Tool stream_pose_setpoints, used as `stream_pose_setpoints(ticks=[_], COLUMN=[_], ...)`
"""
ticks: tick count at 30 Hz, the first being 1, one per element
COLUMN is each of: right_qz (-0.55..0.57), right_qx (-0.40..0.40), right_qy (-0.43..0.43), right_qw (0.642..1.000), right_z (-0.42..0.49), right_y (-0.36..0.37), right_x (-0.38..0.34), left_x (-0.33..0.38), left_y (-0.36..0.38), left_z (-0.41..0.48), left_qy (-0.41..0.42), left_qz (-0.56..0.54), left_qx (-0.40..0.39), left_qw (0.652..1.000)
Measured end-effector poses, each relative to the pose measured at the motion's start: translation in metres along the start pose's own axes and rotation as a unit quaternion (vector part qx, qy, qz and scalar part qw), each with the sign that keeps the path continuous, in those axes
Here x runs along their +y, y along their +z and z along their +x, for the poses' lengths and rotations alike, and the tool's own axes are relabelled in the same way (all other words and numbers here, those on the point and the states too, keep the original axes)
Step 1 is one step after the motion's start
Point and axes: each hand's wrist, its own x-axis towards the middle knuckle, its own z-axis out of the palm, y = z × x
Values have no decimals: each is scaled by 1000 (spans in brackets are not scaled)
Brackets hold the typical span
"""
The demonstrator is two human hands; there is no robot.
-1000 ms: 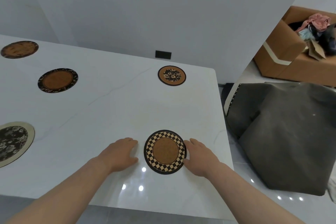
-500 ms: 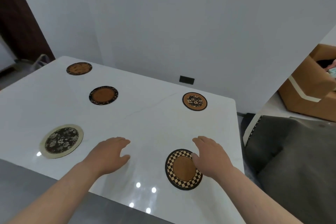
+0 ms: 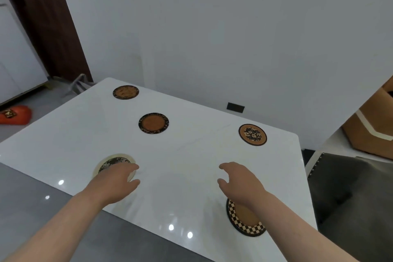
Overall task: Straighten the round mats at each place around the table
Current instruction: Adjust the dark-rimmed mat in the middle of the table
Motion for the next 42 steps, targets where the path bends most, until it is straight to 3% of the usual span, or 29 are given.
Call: stream_pose_setpoints(ticks=[21,42], right_qz=[-9,-5], right_qx=[13,-11], right_qy=[-66,38], right_qw=[998,999], right_z=[113,247], right_y=[13,20], right_x=[-113,-128], left_x=[-98,-112], left_y=[-66,-97], left_z=[60,259], left_qy=[-18,80], left_qz=[9,29], left_qx=[39,-52], left_qw=[999,995])
